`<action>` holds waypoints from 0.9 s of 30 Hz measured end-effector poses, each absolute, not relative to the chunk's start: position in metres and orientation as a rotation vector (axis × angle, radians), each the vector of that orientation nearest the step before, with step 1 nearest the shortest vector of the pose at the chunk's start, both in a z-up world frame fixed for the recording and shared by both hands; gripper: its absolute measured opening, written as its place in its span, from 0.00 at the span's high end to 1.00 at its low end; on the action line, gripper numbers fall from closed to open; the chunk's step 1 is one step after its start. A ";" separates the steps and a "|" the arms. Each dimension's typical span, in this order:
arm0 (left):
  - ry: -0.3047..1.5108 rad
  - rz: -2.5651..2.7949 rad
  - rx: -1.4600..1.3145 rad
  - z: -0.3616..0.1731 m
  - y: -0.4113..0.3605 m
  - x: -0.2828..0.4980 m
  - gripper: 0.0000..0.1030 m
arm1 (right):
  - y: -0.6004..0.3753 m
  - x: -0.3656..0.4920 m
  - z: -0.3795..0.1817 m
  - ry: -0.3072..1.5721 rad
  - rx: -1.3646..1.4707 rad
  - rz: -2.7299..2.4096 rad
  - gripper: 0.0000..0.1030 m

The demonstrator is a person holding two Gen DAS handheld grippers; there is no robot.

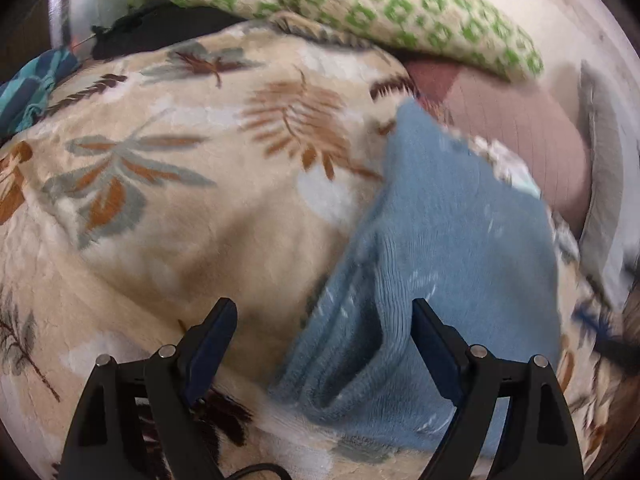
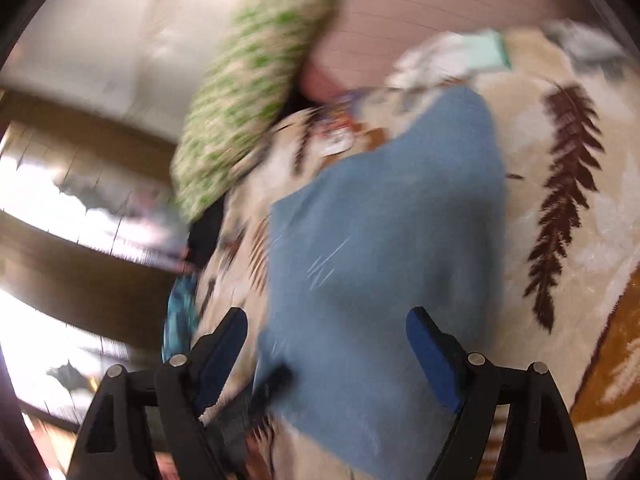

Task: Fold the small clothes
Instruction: 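Release the folded side with the right gripper and hover both grippers above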

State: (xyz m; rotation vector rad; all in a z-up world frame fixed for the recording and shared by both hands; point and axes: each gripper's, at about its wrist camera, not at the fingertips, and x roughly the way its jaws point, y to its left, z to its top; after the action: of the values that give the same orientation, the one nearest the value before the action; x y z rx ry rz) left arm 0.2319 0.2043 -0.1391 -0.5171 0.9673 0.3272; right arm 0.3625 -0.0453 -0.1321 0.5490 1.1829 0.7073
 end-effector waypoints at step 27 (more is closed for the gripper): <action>0.974 -0.088 -1.177 -0.168 0.288 0.277 0.13 | -0.088 0.383 -0.228 1.217 0.698 0.679 0.15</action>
State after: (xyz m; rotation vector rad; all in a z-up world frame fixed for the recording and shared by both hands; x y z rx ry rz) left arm 0.2771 0.2877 -0.1684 -1.1767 0.9741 -0.0881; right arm 0.3826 -0.0880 -0.2276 0.6980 1.2166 0.6789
